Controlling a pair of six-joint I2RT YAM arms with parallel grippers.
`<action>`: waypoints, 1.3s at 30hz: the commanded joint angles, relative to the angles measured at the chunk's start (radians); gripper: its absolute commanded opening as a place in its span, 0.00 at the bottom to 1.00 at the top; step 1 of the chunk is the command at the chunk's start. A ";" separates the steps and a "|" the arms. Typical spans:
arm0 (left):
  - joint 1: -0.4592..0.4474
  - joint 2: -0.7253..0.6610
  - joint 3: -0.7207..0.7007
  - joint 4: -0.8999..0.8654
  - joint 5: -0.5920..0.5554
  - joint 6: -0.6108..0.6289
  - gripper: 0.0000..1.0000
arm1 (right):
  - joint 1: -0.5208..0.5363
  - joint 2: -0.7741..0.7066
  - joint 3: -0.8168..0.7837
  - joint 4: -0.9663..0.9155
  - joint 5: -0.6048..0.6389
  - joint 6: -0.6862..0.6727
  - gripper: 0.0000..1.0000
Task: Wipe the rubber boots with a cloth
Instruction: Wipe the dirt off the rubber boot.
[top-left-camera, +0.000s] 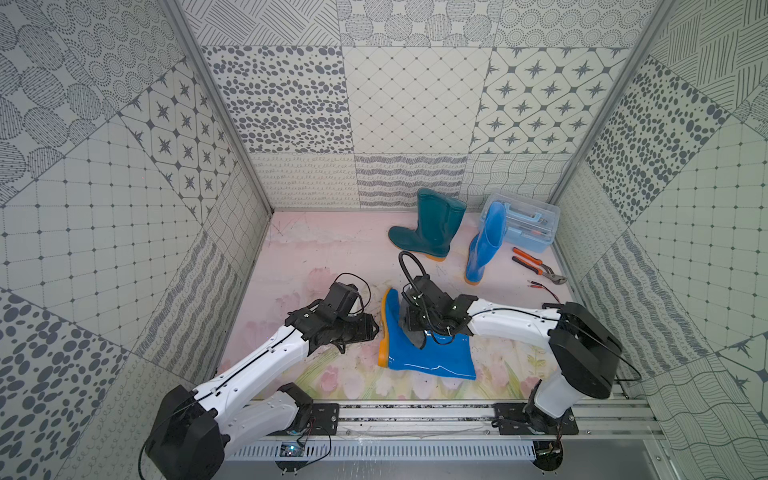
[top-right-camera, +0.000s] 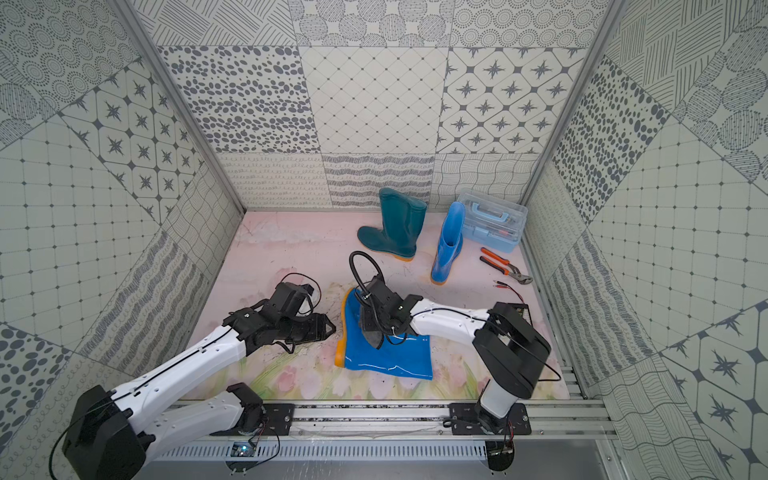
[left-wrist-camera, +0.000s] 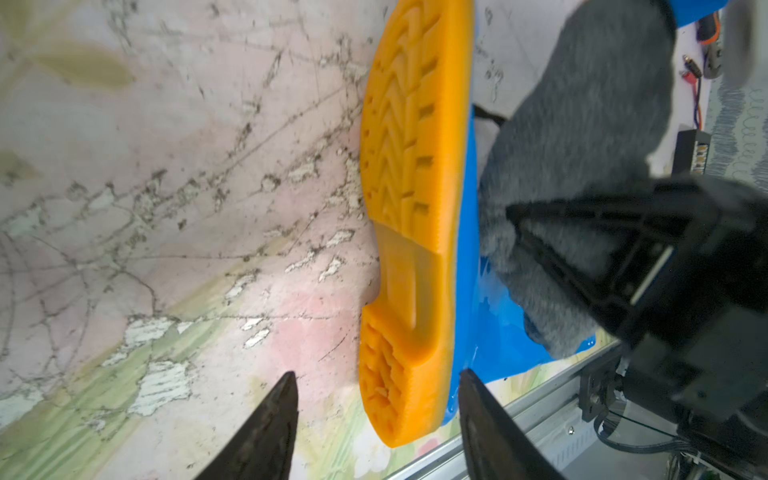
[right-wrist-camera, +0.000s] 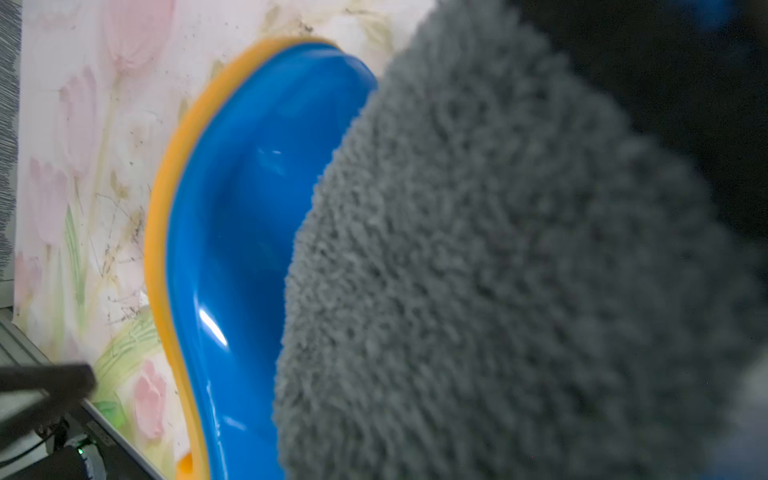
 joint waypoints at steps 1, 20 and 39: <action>0.036 -0.019 -0.100 0.256 0.154 -0.021 0.63 | -0.007 0.127 0.132 0.105 -0.081 -0.056 0.09; 0.050 0.267 -0.040 0.180 0.147 0.102 0.05 | -0.052 0.117 0.126 0.061 -0.051 -0.002 0.09; 0.050 0.288 0.081 -0.031 0.073 0.201 0.00 | -0.114 0.330 0.240 0.169 -0.188 -0.058 0.06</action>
